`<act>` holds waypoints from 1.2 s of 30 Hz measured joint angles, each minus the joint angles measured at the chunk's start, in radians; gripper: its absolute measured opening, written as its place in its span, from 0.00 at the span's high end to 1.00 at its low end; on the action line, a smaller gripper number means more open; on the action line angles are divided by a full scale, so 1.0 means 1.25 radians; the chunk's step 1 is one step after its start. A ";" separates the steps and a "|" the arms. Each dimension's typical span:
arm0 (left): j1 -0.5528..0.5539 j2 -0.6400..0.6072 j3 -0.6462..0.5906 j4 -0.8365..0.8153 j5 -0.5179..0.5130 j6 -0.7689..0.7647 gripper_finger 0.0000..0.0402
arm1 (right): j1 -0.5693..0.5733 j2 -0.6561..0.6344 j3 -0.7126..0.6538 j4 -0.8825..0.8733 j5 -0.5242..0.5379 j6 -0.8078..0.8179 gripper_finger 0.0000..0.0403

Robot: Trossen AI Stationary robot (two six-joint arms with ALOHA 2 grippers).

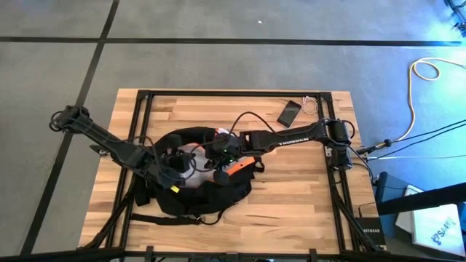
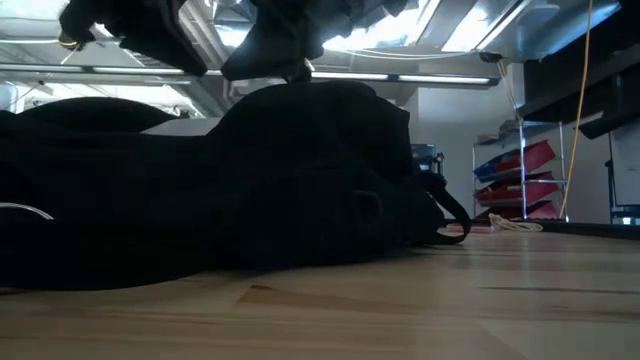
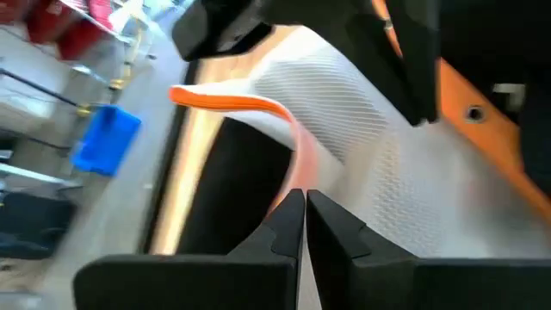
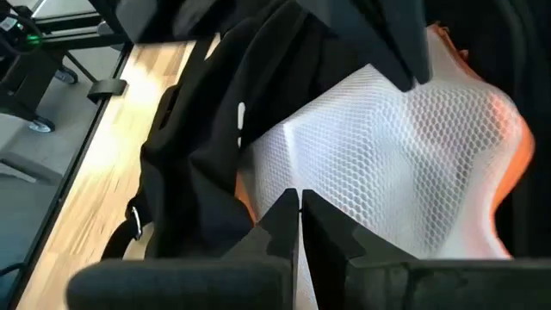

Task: Unpack backpack
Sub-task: Put the zipper pouch into the black backpack

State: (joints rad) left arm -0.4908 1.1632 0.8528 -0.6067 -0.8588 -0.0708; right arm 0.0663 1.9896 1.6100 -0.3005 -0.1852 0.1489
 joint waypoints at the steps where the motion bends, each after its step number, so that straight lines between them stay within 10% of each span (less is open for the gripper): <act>1: 0.000 -0.004 0.000 -0.004 0.031 -0.008 1.00 | 0.000 0.000 0.000 -0.002 0.000 -0.002 1.00; 10: -0.023 -0.003 -0.017 -0.042 0.202 -0.062 0.93 | 0.032 0.000 0.000 -0.067 0.040 -0.166 0.94; 24: 0.042 0.016 -0.099 -0.102 0.162 -0.123 0.24 | 0.098 0.000 0.000 -0.060 0.309 -0.250 0.44; 36: 0.081 0.021 -0.101 -0.054 0.265 -0.082 0.29 | 0.098 0.000 -0.001 -0.073 0.298 -0.245 0.34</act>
State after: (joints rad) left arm -0.3895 1.1894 0.7271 -0.6744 -0.5270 -0.1728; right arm 0.1883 1.9896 1.6093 -0.3920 0.1875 -0.1577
